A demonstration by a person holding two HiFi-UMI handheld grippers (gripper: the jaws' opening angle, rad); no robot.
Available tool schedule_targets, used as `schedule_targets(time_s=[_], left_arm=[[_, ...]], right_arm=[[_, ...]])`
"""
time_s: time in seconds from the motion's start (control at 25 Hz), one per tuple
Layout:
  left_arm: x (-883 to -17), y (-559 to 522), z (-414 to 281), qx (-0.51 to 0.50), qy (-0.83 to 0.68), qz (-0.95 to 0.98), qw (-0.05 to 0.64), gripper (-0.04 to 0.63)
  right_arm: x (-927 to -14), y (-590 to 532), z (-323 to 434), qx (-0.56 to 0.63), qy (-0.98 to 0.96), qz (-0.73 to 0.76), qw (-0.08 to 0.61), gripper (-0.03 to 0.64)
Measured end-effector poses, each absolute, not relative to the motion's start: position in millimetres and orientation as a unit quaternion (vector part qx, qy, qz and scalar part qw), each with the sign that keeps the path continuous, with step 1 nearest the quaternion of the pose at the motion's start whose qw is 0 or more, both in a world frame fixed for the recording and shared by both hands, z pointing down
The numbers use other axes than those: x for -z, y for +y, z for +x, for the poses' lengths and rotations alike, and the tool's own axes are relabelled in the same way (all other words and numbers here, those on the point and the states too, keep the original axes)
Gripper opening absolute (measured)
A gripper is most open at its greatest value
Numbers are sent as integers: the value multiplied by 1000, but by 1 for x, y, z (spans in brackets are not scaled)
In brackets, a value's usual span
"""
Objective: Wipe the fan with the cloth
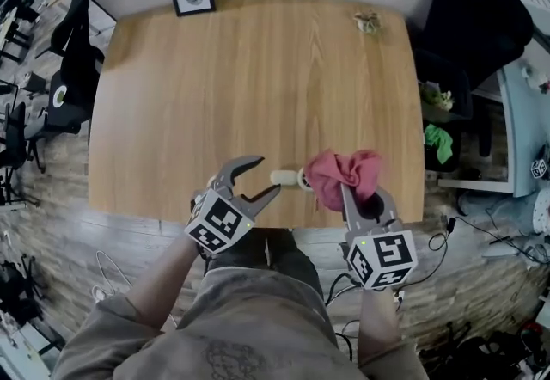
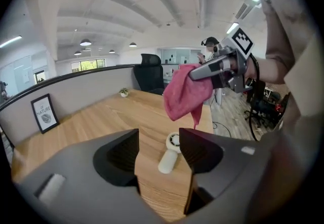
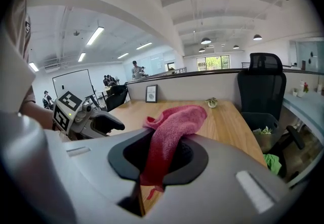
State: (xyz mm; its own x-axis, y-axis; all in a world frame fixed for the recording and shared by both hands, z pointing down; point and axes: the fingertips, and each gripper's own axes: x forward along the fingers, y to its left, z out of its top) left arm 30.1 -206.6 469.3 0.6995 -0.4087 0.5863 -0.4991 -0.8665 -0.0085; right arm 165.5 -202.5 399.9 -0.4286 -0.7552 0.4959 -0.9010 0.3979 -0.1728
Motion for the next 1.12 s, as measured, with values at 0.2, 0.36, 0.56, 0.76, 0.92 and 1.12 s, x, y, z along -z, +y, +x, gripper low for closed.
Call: schedule_targets(time_s=[0.2,0.36,0.56,0.76,0.92,1.12], left_arm=[[-520,-204,36,-318,-224,916,101,250],[-561,-201,40,-349,-198,911,99,253],[-603,-196,41,-381,-164,907,74,255],[-632,-193,45,-398,-144,903,70,253],[-643,-189,47,-404,-132,903,66,249],[-646,-188,51,-404,-125,905,57,190]], right_arm=[[-434,-203,163,-224,-810,507,194,57],[-458,-200,159,-228,-804,505,216,57],[-487,-196,154,-251,-797,505,219,57],[-508,-190,154,-266,-788,508,224,57],[-517,-186,155,-270,-783,509,232,57],[-526,-186,139,-269,-792,490,245,57]])
